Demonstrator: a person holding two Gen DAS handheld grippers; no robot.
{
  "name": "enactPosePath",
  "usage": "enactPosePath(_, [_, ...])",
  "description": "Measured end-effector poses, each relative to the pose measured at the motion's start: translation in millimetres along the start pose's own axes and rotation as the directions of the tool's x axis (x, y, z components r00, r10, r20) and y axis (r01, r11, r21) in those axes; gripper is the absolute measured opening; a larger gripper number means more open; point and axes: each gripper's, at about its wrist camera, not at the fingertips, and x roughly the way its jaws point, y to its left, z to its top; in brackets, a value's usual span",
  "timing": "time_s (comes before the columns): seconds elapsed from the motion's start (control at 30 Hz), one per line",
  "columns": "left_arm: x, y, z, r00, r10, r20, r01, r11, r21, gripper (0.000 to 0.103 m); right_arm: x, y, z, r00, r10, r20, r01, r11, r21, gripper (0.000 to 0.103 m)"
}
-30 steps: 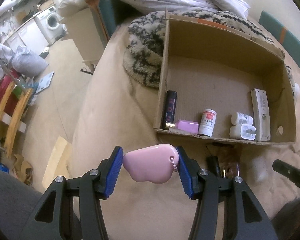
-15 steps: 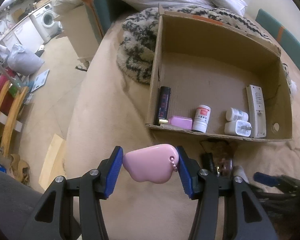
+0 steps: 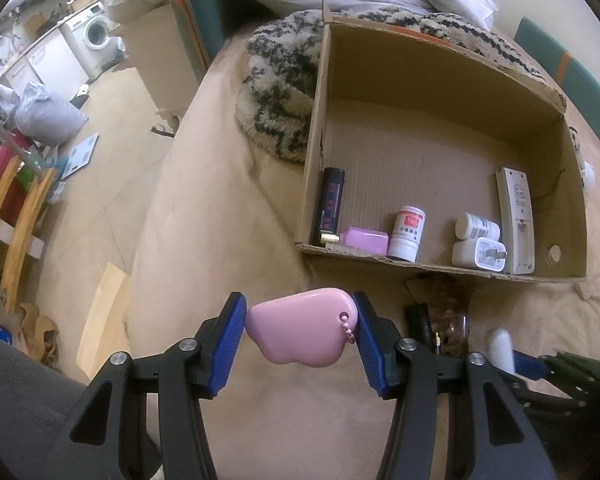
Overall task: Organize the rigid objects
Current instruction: 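Carry the heart case and earbud case into the box and open both tools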
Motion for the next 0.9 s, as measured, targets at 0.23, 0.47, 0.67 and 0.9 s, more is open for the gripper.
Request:
enactPosePath(0.23, [-2.2, 1.1, 0.0, 1.000, 0.009, 0.009, -0.009, 1.000, 0.004, 0.050, -32.9, -6.5, 2.7, 0.995, 0.074, 0.072, -0.074, 0.997, 0.004, 0.039])
enactPosePath(0.47, [-26.9, 0.4, 11.3, 0.997, 0.007, 0.077, -0.008, 1.000, 0.006, 0.050, -81.6, -2.6, 4.8, 0.967, 0.135, 0.217, -0.139, 0.990, 0.003, 0.039])
enactPosePath(0.67, [-53.8, -11.0, 42.0, 0.986, -0.010, 0.166, 0.005, 1.000, 0.030, 0.050, -115.1, -16.2, 27.4, 0.926, 0.131, 0.355, -0.149, 0.989, 0.022, 0.039])
enactPosePath(0.9, [-55.0, -30.5, 89.5, 0.976, -0.025, 0.216, 0.012, 0.998, 0.065, 0.050, -127.5, -28.6, 73.0, 0.908, 0.096, 0.407, -0.130, 0.990, 0.057, 0.039])
